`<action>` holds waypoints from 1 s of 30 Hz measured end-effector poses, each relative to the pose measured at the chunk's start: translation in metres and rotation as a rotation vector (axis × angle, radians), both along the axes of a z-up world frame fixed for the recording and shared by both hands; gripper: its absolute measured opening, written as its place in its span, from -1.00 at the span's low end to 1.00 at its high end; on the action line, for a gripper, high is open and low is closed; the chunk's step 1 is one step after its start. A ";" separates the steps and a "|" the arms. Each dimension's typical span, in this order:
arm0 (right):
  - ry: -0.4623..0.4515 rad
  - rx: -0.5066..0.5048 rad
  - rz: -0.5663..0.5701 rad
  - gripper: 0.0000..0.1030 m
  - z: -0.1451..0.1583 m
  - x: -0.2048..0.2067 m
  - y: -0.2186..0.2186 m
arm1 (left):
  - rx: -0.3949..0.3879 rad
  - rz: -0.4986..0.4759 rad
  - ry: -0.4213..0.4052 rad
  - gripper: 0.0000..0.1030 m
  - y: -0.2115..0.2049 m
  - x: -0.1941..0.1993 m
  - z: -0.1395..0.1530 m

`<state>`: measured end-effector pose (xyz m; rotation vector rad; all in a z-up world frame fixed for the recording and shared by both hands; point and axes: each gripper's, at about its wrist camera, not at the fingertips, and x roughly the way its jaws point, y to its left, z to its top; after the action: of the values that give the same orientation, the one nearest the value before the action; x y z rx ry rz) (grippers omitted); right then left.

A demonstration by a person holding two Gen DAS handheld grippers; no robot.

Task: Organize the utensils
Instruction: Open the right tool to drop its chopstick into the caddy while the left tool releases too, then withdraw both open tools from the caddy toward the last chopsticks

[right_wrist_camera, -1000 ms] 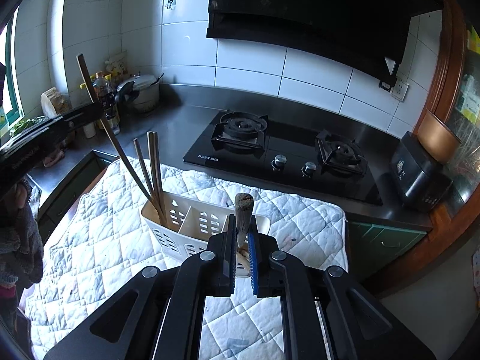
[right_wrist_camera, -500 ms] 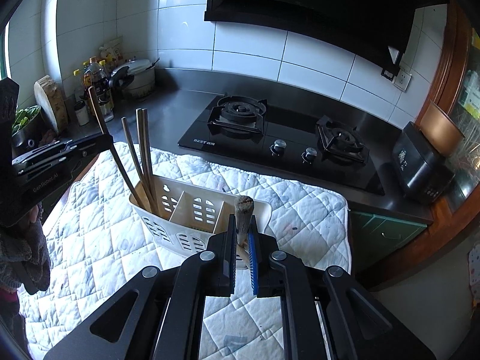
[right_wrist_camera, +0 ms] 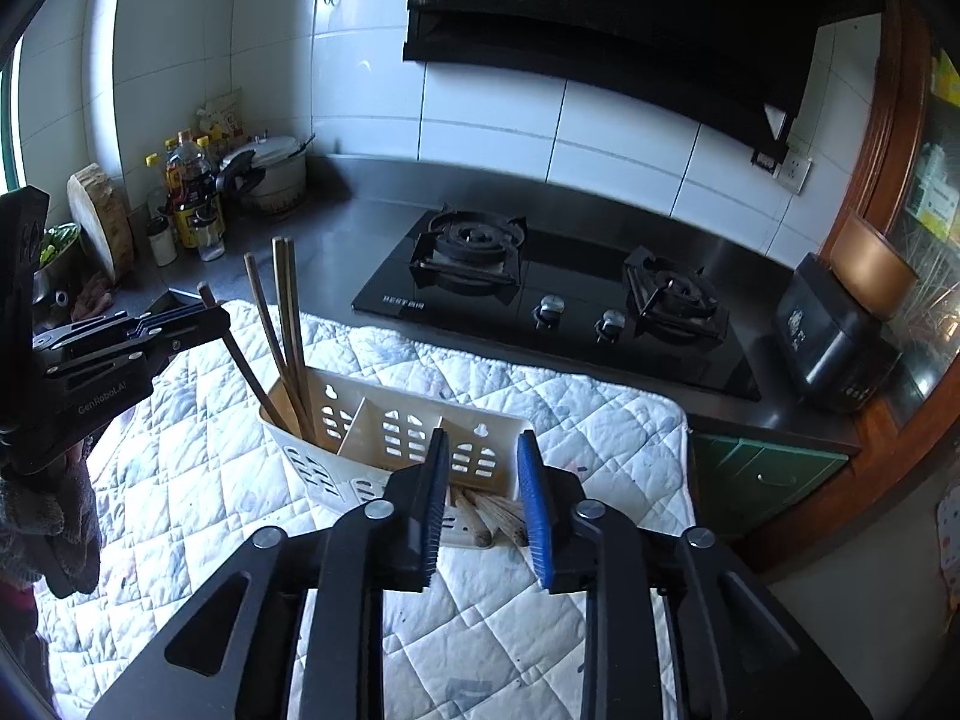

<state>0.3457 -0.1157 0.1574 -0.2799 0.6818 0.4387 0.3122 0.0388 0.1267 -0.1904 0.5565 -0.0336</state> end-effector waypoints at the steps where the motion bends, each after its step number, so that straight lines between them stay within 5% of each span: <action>1: -0.014 0.010 -0.001 -0.46 0.004 -0.005 -0.004 | 0.001 0.000 -0.007 -0.81 -0.001 -0.004 0.003; 7: -0.054 0.077 0.009 -0.36 0.009 -0.050 -0.030 | 0.009 0.000 -0.053 -0.81 -0.003 -0.044 0.019; 12: -0.029 0.095 0.017 -0.29 -0.021 -0.091 -0.047 | -0.001 -0.001 -0.059 -0.80 -0.005 -0.081 0.012; 20: 0.049 0.091 0.028 -0.13 -0.099 -0.142 -0.051 | -0.033 -0.002 -0.003 -0.80 -0.014 -0.133 -0.034; 23: 0.083 0.100 0.024 0.18 -0.126 -0.154 -0.050 | -0.034 0.004 0.030 -0.79 -0.017 -0.147 -0.057; 30: 0.164 0.116 0.005 0.18 -0.177 -0.170 -0.044 | -0.052 0.032 0.110 -0.78 -0.016 -0.175 -0.104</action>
<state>0.1752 -0.1595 -0.0198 -0.1370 0.8124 0.5075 0.1376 0.0233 0.0224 -0.2525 0.6624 -0.0067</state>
